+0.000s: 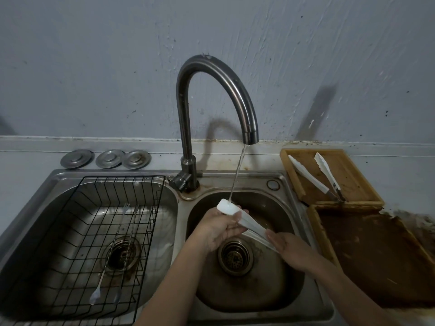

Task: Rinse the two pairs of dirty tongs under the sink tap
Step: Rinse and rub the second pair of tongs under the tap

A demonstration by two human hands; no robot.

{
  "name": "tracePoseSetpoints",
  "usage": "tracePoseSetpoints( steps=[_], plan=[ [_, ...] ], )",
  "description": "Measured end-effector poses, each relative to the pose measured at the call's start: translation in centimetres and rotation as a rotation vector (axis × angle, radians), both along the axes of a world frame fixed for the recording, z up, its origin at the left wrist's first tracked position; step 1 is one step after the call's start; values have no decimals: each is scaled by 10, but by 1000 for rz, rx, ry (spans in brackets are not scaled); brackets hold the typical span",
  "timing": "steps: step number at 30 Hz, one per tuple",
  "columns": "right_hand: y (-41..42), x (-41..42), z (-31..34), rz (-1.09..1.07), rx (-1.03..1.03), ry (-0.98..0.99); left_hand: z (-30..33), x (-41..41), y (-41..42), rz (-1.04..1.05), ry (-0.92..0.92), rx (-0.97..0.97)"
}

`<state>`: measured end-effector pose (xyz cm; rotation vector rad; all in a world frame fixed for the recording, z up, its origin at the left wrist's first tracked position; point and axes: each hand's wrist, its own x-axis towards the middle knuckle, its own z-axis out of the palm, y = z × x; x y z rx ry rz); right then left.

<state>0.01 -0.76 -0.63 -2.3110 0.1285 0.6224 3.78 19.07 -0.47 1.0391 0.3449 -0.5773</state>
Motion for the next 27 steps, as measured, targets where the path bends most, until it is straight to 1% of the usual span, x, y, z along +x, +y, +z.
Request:
tracePoseSetpoints(
  steps=[3, 4, 7, 9, 10, 11, 13, 14, 15, 16, 18, 20, 22, 24, 27],
  plan=[
    [4, 0, 3, 20, -32, -88, -3, 5, 10, 38, -78, 202],
    [5, -1, 4, 24, -70, -142, -5, 8, 13, 80, -115, 223],
    [6, -3, 6, 41, -212, -353, -9, 10, 21, 175, -191, 169],
    [5, -4, 9, 46, -255, -465, -4, 6, 25, 157, -307, 217],
    [3, -4, 11, 44, -269, -506, -3, 5, 28, 121, -387, 302],
    [0, -4, 13, 42, -277, -536, -2, 5, 30, 74, -469, 441],
    [-7, 0, 16, 41, -301, -567, 2, 7, 34, -39, -615, 820],
    [-9, 2, 18, 37, -328, -577, 3, 8, 35, -64, -666, 918],
    [-11, 4, 19, 28, -358, -595, 4, 9, 34, -74, -693, 927],
    [-11, 7, 20, 14, -385, -627, 7, 9, 31, -60, -671, 829],
    [-12, 9, 19, -14, -416, -689, 10, 7, 22, 44, -526, 549],
    [-13, 9, 17, -67, -397, -710, 12, 9, 16, 158, -372, 386],
    [-14, 9, 15, -107, -407, -730, 12, 11, 12, 203, -239, 255],
    [-14, 10, 14, -137, -431, -732, 10, 14, 8, 237, -181, 223],
    [-12, 12, 13, -192, -411, -667, 12, 15, 3, 291, -171, 261]
  ],
)
